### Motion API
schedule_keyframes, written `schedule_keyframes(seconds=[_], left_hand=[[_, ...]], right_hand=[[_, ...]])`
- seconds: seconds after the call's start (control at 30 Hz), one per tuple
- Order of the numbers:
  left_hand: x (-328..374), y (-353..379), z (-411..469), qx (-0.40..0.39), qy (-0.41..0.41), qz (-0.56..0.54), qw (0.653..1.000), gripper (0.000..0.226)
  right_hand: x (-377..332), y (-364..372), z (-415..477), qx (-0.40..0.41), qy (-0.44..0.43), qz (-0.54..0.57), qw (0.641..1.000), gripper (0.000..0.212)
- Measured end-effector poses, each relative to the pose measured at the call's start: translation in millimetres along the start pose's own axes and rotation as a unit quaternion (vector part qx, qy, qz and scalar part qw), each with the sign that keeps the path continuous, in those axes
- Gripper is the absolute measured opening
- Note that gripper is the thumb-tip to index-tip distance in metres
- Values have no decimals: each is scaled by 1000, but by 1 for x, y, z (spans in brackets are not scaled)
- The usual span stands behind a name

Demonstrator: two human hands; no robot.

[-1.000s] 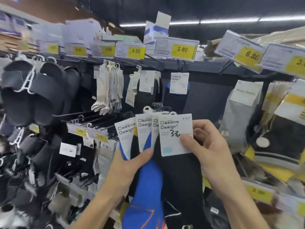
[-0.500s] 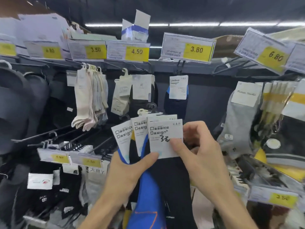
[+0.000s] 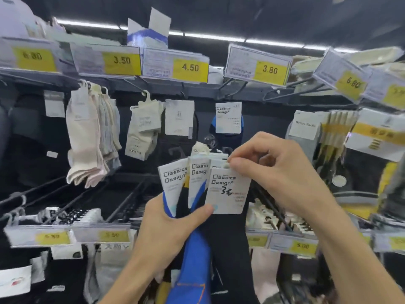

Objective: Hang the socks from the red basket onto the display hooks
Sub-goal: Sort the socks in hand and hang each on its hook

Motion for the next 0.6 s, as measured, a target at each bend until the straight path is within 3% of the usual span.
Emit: schedule_keyframes(seconds=[0.4,0.6], left_hand=[[-16,-7,12,-23,-1,15,1000,38],[-17,-13,15,-27,-3,26,999,41]], right_hand=[[8,10,19,-130,79,-111,982,13],[4,21,23,-75,43,-85,993,19]])
Point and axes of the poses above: each hand's wrist, its own z-axis towards the middle knuckle, its own y-axis out of the palm, x = y × z, the point moved 3 cm from there along z, towards the middle knuckle, and after that the axes turned 5 degrees about x, right-handed, at the moved point
